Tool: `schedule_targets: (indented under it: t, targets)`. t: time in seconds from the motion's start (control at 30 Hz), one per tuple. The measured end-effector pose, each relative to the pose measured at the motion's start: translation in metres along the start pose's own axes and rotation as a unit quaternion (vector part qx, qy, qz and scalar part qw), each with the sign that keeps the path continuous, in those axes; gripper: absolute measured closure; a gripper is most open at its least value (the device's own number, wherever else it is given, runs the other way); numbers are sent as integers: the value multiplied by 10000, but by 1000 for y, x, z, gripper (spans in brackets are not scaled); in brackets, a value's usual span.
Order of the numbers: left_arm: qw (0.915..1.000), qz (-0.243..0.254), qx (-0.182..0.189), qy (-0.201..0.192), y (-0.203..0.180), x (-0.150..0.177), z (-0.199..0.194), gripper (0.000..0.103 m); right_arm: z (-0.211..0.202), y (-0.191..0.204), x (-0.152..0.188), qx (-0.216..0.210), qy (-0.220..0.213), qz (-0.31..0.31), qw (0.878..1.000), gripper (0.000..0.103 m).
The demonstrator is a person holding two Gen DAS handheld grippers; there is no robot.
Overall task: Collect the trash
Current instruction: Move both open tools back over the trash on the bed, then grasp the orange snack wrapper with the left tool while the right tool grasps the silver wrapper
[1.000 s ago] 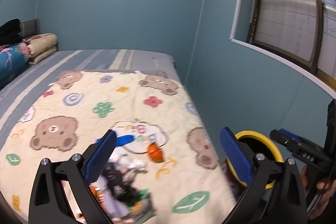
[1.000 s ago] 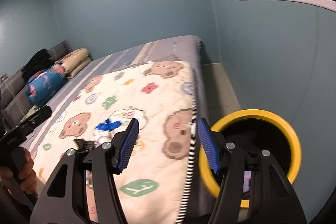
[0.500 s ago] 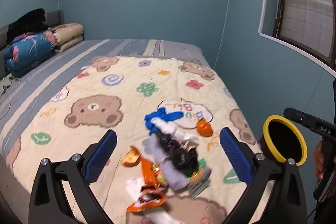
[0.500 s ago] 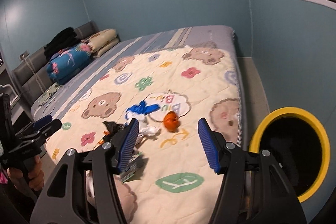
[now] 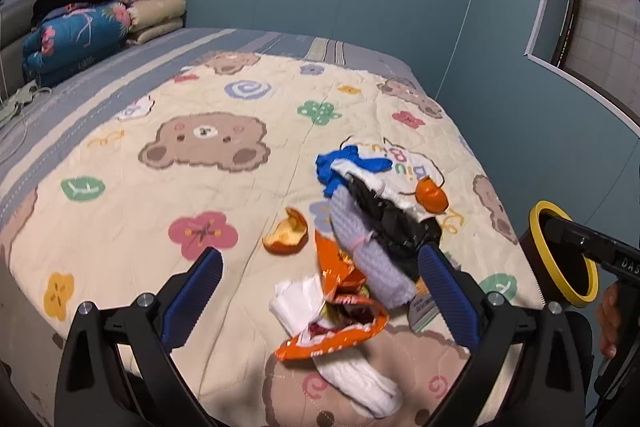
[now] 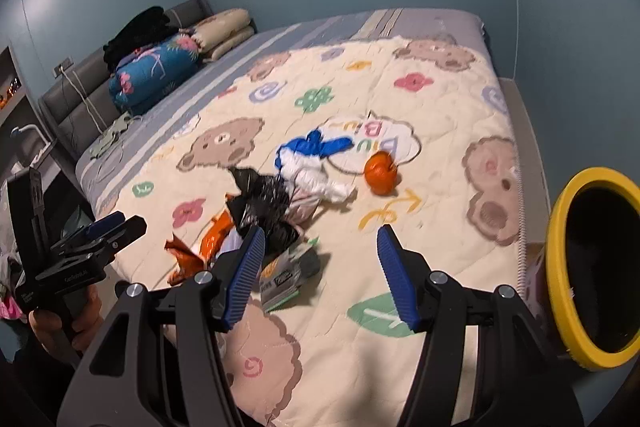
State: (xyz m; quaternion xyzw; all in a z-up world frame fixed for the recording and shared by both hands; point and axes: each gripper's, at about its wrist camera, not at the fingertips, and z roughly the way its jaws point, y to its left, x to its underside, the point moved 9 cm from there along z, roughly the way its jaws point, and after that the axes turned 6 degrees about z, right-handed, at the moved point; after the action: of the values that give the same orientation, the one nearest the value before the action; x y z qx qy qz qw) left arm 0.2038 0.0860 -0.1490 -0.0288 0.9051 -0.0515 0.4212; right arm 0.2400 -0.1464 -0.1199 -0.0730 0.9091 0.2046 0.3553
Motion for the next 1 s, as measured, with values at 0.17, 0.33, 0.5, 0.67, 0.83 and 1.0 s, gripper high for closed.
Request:
schedule_targets:
  t: [0.17,0.33,0.5,0.67,0.83,1.0]
  targets:
    - [10000,-14,56,14,0,18,-1,8,15,3,18,-61,221,-40,9997,47]
    - [9997,240,97,42,-11,31,-1,8,26,7,31,-126,384,-115,9991,47]
    - [9989,455,38,102,-20,37,12,8,42,11,43,-203,606,-242,9977,47]
    - [9991,359,58,221,-14,40,29,8,61,10,51,-324,873,-204,9954,47]
    - [9993,233,50,289,-3,45,45,18,80,14,57,-405,1103,-169,9929,47]
    - [9985,-56,-17,548,15,55,62,40,99,21,62,-509,1344,-130,9895,47]
